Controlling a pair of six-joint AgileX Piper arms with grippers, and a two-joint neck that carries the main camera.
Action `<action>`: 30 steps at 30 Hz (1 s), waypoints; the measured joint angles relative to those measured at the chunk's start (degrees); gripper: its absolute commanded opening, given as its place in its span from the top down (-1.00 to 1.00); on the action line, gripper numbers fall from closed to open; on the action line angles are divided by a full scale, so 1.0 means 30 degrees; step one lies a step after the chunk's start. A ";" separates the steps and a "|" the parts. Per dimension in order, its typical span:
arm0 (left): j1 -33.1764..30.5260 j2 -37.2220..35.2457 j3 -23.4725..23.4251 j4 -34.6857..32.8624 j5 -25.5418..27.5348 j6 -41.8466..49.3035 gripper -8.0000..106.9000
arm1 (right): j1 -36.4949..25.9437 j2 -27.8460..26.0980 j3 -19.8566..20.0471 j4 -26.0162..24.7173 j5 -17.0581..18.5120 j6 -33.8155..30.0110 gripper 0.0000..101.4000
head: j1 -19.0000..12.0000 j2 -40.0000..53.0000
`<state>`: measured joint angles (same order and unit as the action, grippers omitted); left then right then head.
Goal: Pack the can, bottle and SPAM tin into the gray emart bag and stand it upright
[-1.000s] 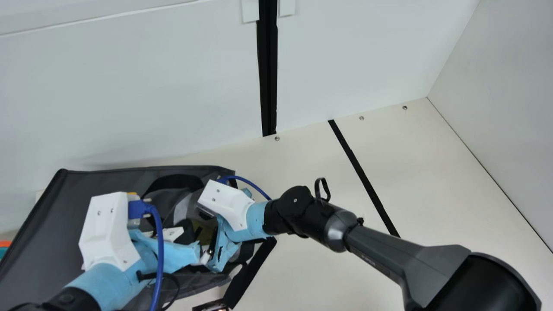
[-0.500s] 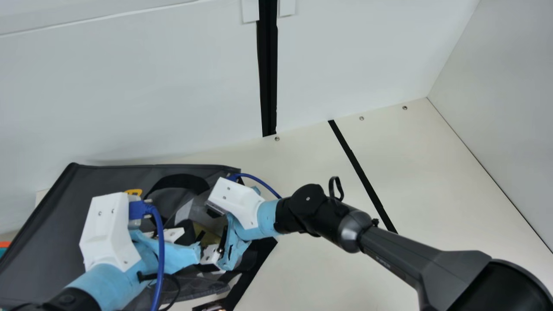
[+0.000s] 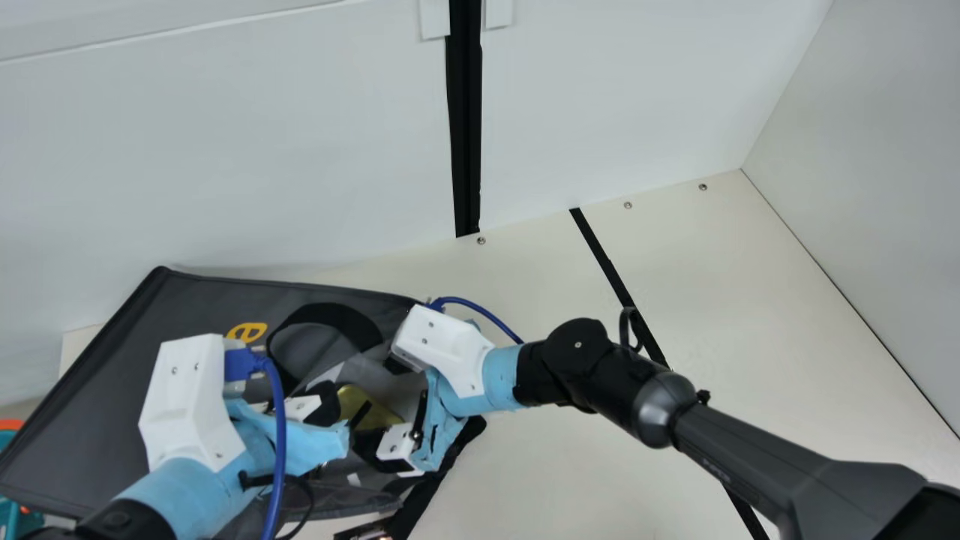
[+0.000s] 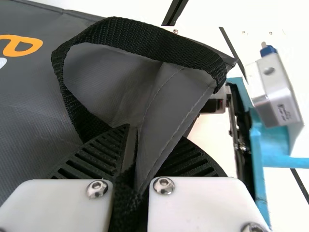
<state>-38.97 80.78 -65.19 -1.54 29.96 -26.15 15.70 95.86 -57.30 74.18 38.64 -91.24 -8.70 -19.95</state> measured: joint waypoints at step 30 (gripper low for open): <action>0.0000 0.0000 0.0000 0.0000 0.0000 0.0000 1.00 | -0.3404 -0.4990 0.2832 -0.1406 0.1718 0.1394 -0.87 | 0.0000 0.0029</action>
<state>-38.97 80.78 -65.19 -1.54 29.96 -26.15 5.49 80.89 -48.80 69.96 43.80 -87.06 -8.70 -19.86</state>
